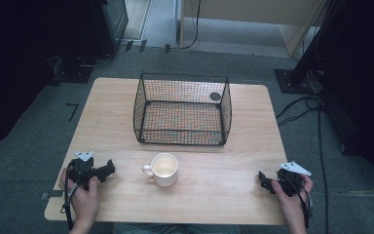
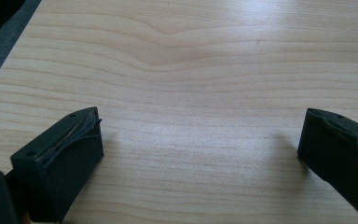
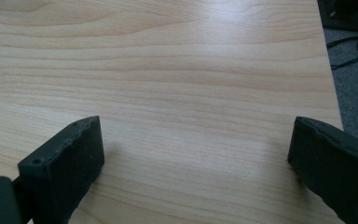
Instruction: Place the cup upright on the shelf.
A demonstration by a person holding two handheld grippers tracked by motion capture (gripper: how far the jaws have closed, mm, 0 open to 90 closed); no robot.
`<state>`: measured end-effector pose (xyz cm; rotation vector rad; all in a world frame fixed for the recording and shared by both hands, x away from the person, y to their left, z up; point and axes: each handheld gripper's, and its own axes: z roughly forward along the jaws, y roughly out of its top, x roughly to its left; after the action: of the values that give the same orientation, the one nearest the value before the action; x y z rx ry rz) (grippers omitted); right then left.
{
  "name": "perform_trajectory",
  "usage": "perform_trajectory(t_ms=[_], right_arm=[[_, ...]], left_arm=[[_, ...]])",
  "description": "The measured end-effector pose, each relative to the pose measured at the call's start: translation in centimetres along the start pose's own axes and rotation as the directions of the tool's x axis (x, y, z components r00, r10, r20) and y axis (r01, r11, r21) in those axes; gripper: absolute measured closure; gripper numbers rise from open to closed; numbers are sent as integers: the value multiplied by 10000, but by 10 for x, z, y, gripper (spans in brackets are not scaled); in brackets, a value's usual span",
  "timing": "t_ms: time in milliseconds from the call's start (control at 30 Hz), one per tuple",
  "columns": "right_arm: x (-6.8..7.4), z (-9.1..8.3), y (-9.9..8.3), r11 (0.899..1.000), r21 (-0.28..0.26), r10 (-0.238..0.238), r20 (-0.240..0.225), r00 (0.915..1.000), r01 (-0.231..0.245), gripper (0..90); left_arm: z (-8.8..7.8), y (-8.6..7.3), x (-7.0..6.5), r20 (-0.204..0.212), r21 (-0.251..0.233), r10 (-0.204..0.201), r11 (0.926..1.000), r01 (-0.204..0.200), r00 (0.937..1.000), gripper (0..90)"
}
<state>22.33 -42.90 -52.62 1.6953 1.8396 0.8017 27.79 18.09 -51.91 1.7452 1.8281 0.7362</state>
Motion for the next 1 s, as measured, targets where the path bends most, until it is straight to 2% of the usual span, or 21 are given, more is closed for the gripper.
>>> perform_trajectory(t_ms=[100,267,533,667,800,1000], right_arm=[[1,0,0,10000,-2,-66,-44,10000,66,29],[-1,-2,-1,9992,-271,305,48,9995,-304,43],[4,-13,6,9968,-666,420,-205,9989,-433,48],[24,-25,18,9947,-1028,37,-551,9985,-94,49],[39,-37,32,9900,-1409,-155,-1111,9937,-3,55],[66,-39,44,9862,-1568,-750,-1377,9876,531,55]], left_arm=[[-2,-3,1,145,-7,163,9999,-162,9998,1],[-2,-3,1,147,0,172,9999,-172,9997,1],[-3,-4,3,216,-7,247,9997,-246,9995,1],[-3,-4,3,218,-6,248,9997,-248,9995,1],[-3,-3,2,199,-5,219,9998,-219,9996,1],[-3,-3,2,199,-5,228,9997,-228,9995,1]])
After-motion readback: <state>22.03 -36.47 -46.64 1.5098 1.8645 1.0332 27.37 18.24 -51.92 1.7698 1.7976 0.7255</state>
